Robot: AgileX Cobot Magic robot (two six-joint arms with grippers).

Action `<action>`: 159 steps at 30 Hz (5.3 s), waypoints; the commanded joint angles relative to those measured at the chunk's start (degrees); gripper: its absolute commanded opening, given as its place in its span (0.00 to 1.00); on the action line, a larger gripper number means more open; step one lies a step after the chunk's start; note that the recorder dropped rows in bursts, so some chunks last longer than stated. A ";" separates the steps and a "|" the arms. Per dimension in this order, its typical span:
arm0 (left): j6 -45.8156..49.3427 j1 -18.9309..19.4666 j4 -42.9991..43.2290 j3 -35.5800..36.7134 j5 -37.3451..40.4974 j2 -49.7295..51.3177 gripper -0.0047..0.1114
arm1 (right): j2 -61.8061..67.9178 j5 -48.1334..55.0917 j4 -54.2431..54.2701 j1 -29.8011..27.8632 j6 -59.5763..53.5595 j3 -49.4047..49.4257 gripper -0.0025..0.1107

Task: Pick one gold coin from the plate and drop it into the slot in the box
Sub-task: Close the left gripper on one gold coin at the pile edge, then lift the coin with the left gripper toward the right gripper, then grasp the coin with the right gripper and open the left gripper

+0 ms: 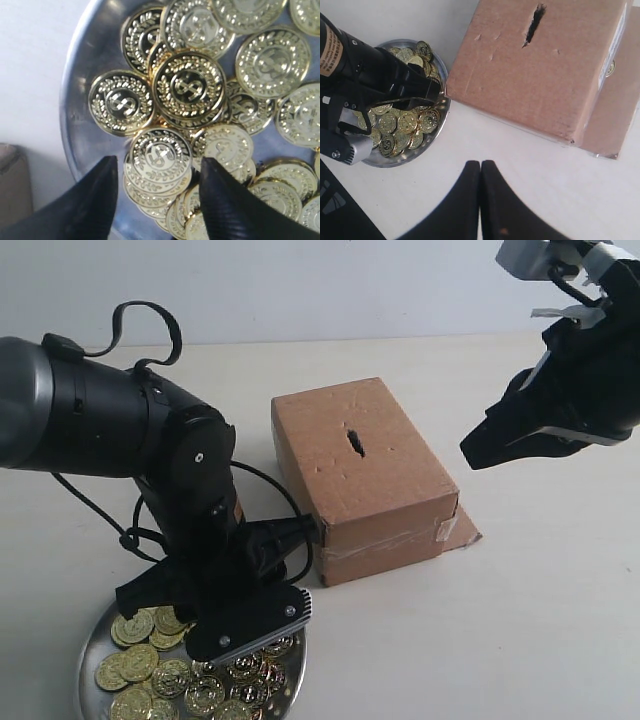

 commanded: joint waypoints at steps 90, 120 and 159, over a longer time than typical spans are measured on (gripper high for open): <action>-11.81 -0.30 0.47 0.01 -1.30 -5.92 0.27 | -0.09 -0.40 1.11 0.23 -0.62 0.14 0.02; -53.98 -0.05 0.86 0.01 6.04 -32.61 0.27 | 1.93 -22.41 59.66 14.88 -26.17 15.28 0.03; -54.86 -0.05 -0.30 0.01 6.16 -35.82 0.27 | 7.39 -24.61 65.74 24.37 -28.67 9.69 0.47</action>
